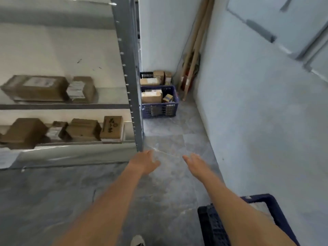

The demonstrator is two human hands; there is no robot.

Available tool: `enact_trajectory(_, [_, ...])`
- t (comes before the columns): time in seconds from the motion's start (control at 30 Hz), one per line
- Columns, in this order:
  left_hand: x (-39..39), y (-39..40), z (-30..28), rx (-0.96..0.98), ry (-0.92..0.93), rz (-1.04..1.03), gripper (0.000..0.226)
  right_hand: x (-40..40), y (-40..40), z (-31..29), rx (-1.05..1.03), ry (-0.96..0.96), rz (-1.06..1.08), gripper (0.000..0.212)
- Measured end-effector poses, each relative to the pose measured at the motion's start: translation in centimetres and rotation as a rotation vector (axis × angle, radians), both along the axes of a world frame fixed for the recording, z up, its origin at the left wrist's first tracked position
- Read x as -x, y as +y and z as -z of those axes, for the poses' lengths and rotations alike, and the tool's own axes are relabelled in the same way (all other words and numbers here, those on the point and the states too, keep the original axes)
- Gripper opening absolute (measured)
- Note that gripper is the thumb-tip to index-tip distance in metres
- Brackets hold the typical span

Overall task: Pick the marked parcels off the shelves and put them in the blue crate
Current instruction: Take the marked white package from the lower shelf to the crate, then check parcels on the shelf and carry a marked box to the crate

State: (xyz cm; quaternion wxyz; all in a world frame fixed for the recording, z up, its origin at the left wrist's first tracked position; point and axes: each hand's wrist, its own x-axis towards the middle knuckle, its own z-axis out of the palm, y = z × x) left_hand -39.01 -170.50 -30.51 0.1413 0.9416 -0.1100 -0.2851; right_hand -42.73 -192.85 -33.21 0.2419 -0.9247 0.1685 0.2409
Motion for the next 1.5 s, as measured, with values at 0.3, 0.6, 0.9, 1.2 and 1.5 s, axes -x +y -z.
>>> enact_trajectory(0.3, [-1.6, 19.8, -2.8, -0.01, 0.004, -0.443, 0.061, -10.0, 18.7, -1.2, -0.02, -0.057, -0.463, 0.062])
enact_trajectory(0.6, [-0.7, 33.8, -3.8, -0.033, -0.057, -0.838, 0.059, -18.5, 34.2, -2.2, -0.061, -0.099, -0.789, 0.073])
enact_trajectory(0.9, [2.4, 44.6, -4.2, -0.102, -0.083, -1.074, 0.057, -20.4, 50.3, -3.2, -0.007, -0.132, -1.213, 0.07])
enact_trajectory(1.2, [2.7, 56.2, -5.8, -0.111, -0.151, -1.146, 0.064, -20.9, 65.5, -3.7, 0.069, -0.246, -1.384, 0.072])
enact_trajectory(1.5, [-2.2, 65.9, -5.0, -0.095, -0.19, -1.128, 0.068, -25.5, 76.2, -3.3, 0.06, -0.217, -1.433, 0.072])
